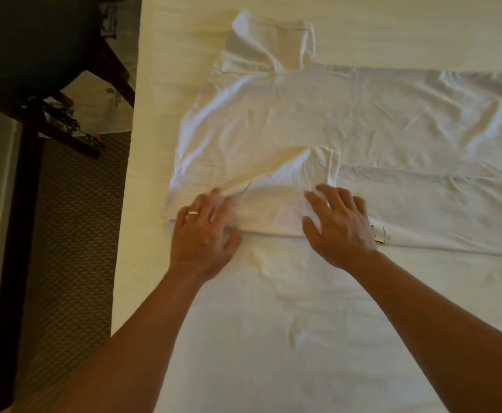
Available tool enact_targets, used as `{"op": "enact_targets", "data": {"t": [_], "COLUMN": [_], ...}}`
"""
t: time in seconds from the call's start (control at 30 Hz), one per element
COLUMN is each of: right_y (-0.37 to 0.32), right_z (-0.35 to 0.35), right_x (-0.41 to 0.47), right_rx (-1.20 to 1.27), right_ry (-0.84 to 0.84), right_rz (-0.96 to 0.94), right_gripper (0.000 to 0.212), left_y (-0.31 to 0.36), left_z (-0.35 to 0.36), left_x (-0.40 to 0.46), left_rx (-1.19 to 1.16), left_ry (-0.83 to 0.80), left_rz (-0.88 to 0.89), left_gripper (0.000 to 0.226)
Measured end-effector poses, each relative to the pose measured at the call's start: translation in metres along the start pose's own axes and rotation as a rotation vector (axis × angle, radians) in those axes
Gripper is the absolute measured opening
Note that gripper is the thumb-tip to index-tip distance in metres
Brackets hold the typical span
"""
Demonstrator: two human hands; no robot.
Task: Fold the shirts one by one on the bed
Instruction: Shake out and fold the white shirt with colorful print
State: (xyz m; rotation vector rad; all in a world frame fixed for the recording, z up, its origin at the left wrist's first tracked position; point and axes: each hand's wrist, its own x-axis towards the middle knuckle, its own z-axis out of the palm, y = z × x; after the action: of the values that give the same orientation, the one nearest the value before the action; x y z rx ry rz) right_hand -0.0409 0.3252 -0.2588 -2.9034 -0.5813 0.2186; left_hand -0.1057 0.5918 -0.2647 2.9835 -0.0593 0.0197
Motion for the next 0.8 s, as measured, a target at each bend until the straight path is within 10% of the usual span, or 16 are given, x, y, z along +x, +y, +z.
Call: {"op": "enact_targets", "data": {"t": [0.13,0.8], "right_y": [0.006,0.225], "right_z": [0.009,-0.026], "right_x": [0.008,-0.104], "right_rx": [-0.045,-0.311], "right_ry": [-0.308,-0.195], "right_rz": [0.051,0.201], "right_gripper": [0.069,0.061], "left_y": [0.013,0.063], "left_z": [0.011,0.032], "left_x": [0.005,0.018], "left_rx": [0.135,0.31], "left_ry": [-0.195,-0.003], "left_rz": [-0.135,0.227], "left_gripper": [0.065,0.046]}}
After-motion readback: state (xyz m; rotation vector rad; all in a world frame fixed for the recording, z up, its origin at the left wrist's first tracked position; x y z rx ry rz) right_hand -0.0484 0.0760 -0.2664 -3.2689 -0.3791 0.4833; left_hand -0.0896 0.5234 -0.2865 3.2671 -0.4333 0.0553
